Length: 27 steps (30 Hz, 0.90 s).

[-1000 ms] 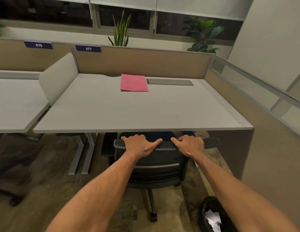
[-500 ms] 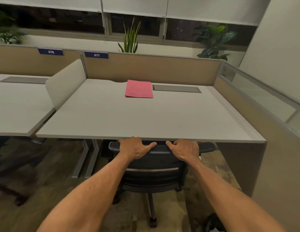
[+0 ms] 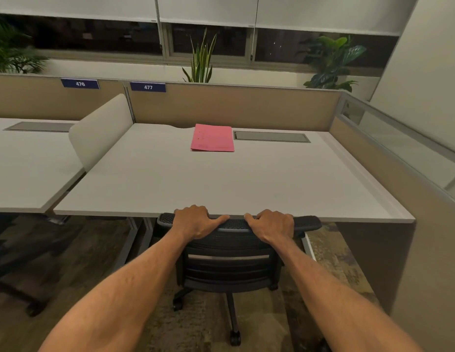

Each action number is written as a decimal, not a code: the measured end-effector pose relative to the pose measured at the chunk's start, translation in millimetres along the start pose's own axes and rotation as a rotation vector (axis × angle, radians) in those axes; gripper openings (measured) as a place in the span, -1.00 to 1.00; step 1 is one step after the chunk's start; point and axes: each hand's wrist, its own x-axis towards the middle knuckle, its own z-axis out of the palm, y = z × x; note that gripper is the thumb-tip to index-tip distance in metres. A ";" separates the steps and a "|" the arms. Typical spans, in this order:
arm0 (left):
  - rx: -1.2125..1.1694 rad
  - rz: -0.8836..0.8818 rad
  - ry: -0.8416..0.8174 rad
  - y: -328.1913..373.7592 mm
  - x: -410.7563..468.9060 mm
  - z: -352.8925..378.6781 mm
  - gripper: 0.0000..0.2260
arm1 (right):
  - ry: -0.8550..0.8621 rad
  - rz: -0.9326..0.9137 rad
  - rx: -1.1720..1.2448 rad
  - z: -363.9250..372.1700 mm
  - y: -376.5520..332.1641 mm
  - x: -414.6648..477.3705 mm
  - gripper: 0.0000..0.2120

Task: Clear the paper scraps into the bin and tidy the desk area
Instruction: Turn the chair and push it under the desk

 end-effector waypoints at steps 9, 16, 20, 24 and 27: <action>-0.017 -0.010 -0.007 -5.9 9.1 2.1 -0.26 | 0.028 -0.009 0.044 5.5 -5.1 10.6 -0.33; -0.067 -0.016 0.003 -8.8 11.4 6.0 -0.27 | 0.041 -0.014 0.037 8.5 -6.5 14.4 -0.34; -0.093 -0.034 0.017 -9.6 13.5 9.4 -0.22 | 0.034 -0.015 0.031 5.9 -7.1 13.5 -0.34; -0.049 -0.047 0.095 -11.4 14.5 16.1 -0.10 | 0.077 -0.068 0.068 3.0 -7.2 10.9 -0.38; 0.018 -0.058 0.156 -8.2 12.2 15.3 -0.15 | 0.069 -0.116 0.083 -0.4 -7.7 10.0 -0.34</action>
